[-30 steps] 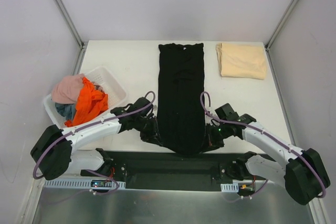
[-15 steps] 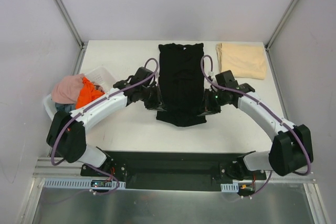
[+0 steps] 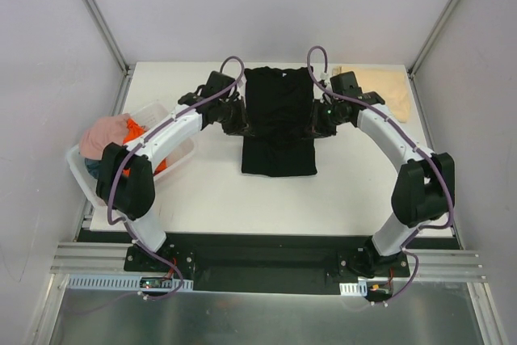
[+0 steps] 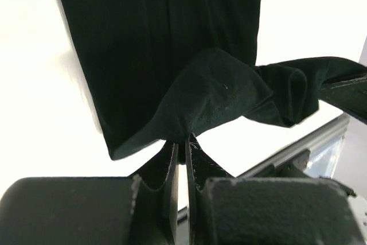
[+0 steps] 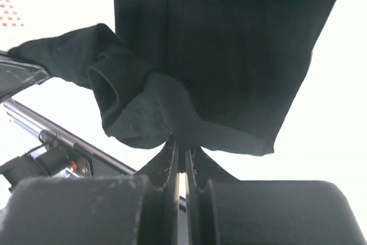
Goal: Fold and stack the t-shirts
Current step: Fold the folded rectangular tshirt in 1/3 of the way
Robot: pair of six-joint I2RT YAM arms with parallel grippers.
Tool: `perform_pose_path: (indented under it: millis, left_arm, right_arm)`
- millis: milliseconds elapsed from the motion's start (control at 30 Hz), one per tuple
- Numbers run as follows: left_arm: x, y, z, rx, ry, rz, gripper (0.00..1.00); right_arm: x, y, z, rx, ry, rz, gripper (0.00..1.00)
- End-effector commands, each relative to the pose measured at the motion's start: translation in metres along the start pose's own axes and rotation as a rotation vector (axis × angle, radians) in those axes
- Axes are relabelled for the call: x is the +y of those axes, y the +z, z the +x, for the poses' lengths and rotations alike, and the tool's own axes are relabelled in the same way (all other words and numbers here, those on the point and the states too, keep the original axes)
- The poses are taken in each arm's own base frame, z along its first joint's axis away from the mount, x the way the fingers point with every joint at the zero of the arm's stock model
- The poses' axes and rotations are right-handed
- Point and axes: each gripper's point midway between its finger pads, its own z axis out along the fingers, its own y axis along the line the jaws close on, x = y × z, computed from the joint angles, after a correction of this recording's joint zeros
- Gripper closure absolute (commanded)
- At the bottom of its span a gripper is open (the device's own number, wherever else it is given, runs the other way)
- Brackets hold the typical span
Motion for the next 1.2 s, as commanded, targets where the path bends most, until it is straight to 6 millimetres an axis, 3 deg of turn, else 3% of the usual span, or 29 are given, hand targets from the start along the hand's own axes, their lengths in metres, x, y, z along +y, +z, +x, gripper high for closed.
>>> perform_pose_path:
  millis: [0,300,467,667,767,800,867,933,967,1000,1067,1100,1167]
  left_arm:
    - [0.001,0.005,-0.030,-0.047,0.042,-0.007,1.00]
    - [0.005,0.032,-0.067,-0.068,0.083,-0.021,1.00]
    - [0.015,0.051,-0.075,-0.047,0.067,-0.029,0.99]
    - [0.030,0.071,-0.080,-0.015,0.015,-0.032,0.89]
    - [0.037,0.080,-0.086,-0.022,0.007,-0.052,0.82]
    - [0.036,0.079,-0.092,-0.036,0.009,-0.051,0.77]
    - [0.035,0.080,-0.096,-0.035,0.005,-0.036,0.54]
    - [0.031,0.074,-0.102,-0.048,0.009,-0.024,0.35]
    - [0.025,0.065,-0.105,-0.064,0.019,-0.014,0.01]
    - [0.025,0.062,-0.101,-0.060,0.028,-0.014,0.01]
    - [0.017,0.046,-0.101,-0.082,0.041,-0.001,0.01]
    - [0.022,0.046,-0.091,-0.061,0.028,-0.008,0.01]
    - [0.015,0.031,-0.083,-0.067,0.029,0.005,0.01]
  right_arm:
    - [-0.005,-0.004,-0.032,-0.054,-0.016,0.021,1.00]
    - [-0.028,0.021,-0.057,-0.043,0.011,0.057,0.99]
    - [-0.038,0.033,-0.070,-0.041,0.017,0.068,0.99]
    - [-0.060,0.054,-0.078,-0.039,0.032,0.126,0.99]
    - [-0.068,0.067,-0.085,-0.034,0.025,0.137,0.90]
    - [-0.066,0.068,-0.093,-0.046,0.021,0.131,0.82]
    - [-0.070,0.074,-0.095,-0.025,0.025,0.136,0.76]
    - [-0.064,0.068,-0.105,-0.039,0.008,0.128,0.48]
    - [-0.060,0.061,-0.106,-0.042,0.000,0.126,0.17]
    - [-0.058,0.056,-0.106,-0.050,-0.007,0.129,0.03]
    - [-0.051,0.038,-0.105,-0.081,-0.025,0.129,0.03]
    - [-0.050,0.032,-0.103,-0.091,-0.029,0.135,0.04]
    - [-0.054,0.029,-0.084,-0.069,-0.027,0.141,0.04]
